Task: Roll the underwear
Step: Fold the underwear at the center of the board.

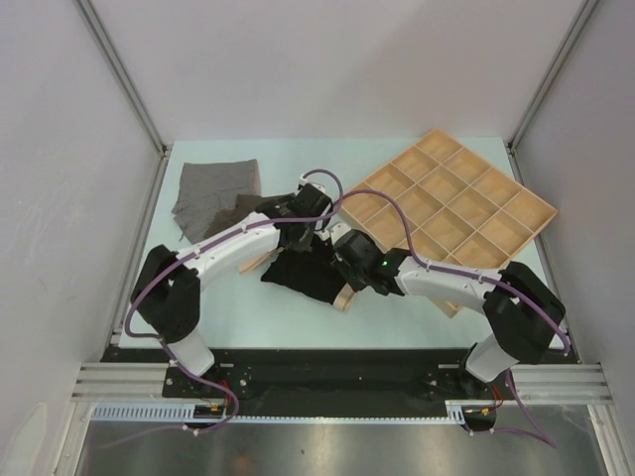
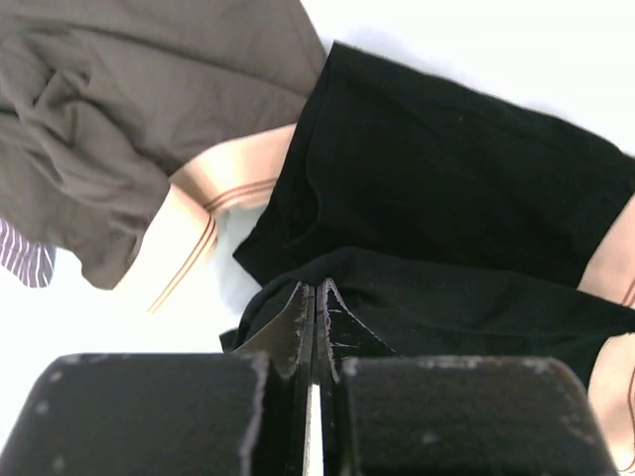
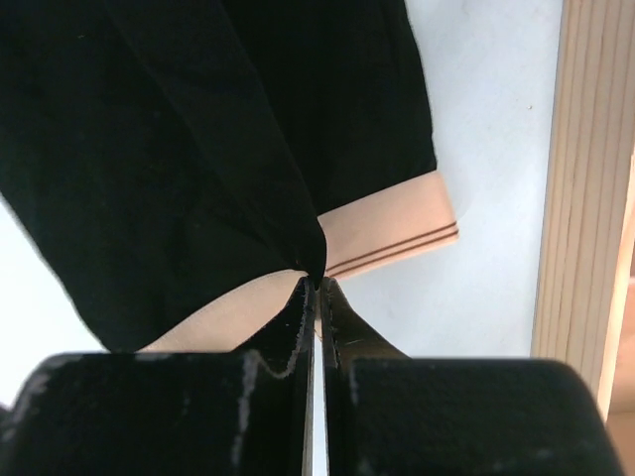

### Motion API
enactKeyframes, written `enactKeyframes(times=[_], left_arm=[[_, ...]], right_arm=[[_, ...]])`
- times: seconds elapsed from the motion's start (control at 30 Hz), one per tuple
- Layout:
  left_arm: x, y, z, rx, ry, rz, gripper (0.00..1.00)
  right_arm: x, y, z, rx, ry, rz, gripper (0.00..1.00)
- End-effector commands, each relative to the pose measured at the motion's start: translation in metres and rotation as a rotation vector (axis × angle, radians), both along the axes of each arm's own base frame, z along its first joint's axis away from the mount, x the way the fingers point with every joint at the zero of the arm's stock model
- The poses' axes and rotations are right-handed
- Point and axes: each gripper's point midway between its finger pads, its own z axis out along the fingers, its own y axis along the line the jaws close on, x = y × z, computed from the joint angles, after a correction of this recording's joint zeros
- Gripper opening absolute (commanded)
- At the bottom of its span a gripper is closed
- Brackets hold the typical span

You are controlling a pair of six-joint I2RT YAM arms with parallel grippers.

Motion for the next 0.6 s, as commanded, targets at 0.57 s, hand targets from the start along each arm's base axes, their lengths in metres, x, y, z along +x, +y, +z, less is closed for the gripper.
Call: enactKeyframes(times=[0.57], left_arm=[[0.051, -0.011, -0.009, 0.008, -0.001, -0.009, 0.0]], right_arm=[[0.06, -0.002, -0.014, -0.017, -0.039, -0.051, 0.0]])
